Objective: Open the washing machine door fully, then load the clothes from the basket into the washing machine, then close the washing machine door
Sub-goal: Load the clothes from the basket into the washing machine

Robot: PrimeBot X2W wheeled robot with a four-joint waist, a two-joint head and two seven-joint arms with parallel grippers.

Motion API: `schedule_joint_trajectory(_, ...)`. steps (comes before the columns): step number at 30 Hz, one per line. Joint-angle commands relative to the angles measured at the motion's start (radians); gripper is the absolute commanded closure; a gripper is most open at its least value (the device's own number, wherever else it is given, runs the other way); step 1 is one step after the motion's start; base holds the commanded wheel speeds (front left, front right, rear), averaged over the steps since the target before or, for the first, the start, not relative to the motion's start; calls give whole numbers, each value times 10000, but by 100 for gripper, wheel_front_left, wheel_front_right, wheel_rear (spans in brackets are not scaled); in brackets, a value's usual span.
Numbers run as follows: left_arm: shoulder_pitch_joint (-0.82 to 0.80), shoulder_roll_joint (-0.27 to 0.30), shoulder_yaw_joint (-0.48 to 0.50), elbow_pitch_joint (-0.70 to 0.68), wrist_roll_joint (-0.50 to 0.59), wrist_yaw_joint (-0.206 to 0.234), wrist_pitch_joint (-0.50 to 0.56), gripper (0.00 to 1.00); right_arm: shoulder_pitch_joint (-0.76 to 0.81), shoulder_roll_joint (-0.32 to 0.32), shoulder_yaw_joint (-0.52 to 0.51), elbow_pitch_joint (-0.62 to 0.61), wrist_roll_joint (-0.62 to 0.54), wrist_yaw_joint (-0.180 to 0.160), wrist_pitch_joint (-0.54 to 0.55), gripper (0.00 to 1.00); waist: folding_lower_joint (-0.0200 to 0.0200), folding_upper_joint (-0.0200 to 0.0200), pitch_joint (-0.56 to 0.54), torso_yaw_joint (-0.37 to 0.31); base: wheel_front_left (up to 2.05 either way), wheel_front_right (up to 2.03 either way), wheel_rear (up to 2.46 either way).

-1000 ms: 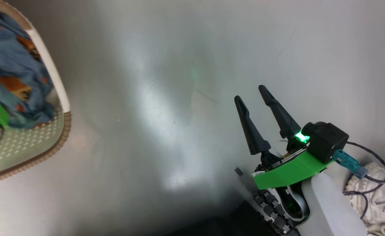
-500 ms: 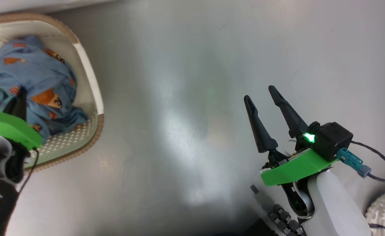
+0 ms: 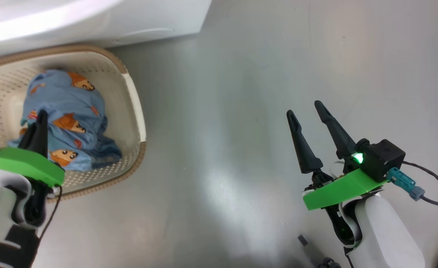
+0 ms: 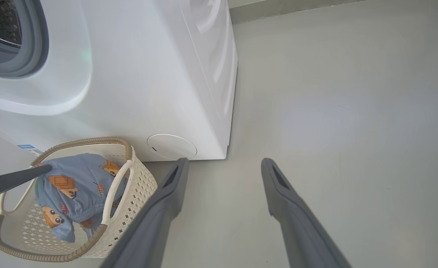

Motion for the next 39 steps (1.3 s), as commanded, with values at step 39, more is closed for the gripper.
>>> schedule_joint_trajectory(39, 4867, -2295, 5289, -5658, 5896, -15, -66, 100, 1652, 36, -727, 143, -821, 16, -48, 0, 1, -1, -4842, 980, 0, 0, 0)
